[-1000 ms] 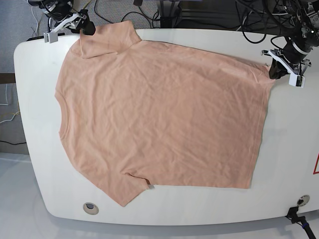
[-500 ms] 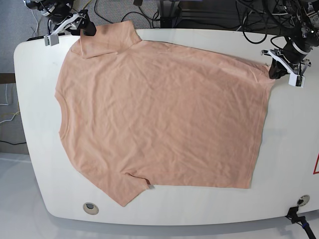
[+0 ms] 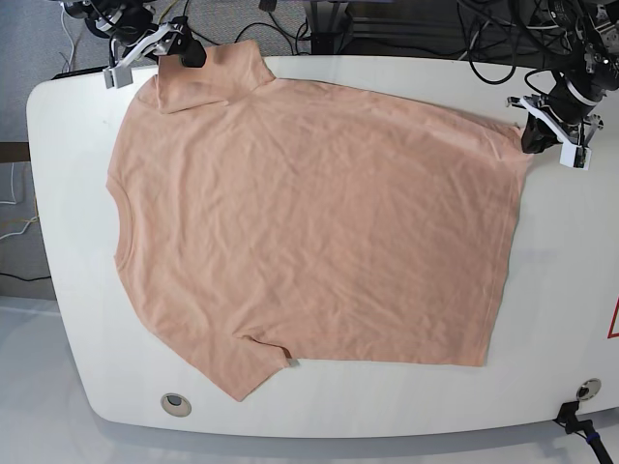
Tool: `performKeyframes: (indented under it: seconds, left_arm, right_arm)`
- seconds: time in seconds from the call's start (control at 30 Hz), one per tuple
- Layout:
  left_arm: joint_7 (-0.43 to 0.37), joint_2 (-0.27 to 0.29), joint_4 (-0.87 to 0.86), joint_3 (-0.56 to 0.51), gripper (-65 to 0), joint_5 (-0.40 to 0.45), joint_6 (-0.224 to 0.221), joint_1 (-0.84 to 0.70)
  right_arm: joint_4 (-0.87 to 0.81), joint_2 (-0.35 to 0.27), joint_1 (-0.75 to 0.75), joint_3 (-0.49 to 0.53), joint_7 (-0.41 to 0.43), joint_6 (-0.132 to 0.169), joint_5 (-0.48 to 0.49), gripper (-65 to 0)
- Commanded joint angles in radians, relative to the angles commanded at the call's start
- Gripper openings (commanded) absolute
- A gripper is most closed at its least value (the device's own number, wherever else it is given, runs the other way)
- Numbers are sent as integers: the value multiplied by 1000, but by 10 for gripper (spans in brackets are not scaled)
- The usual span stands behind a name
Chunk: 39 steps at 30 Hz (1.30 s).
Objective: Fold the T-shirt properly
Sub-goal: 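Adjust the right gripper's grip on the shoulder corner, then lift both held corners and fold them toward the hem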
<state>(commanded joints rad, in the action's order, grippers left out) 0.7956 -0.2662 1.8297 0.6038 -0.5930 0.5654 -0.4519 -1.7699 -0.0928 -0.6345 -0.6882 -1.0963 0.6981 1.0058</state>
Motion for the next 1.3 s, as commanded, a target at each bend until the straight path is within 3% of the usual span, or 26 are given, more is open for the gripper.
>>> performKeyframes:
  seconds: [0.23,0.53,0.9,1.13,1.3]
  left_arm:
    - [0,0,0,0,-638,0,0,0]
    - [0,0,0,0,-638,0,0,0]
    - [0,0,0,0,-638,0,0,0]
    - [0,0,3,0,-638,0,0,20]
    - [2,3,-2,-2,-638,0,0,77]
  right_arm:
    - [0,-2,3,-2,3,0,3,-402]
    - [-20,-5,40,-5,3,0,-2,-650]
    - [-64,-9,12,-2,-2,0,14,-650]
    - [-94,-23,44,-5,-51,0,209,-650]
    - [-91,-38,126,-5,-84,0,224,-650]
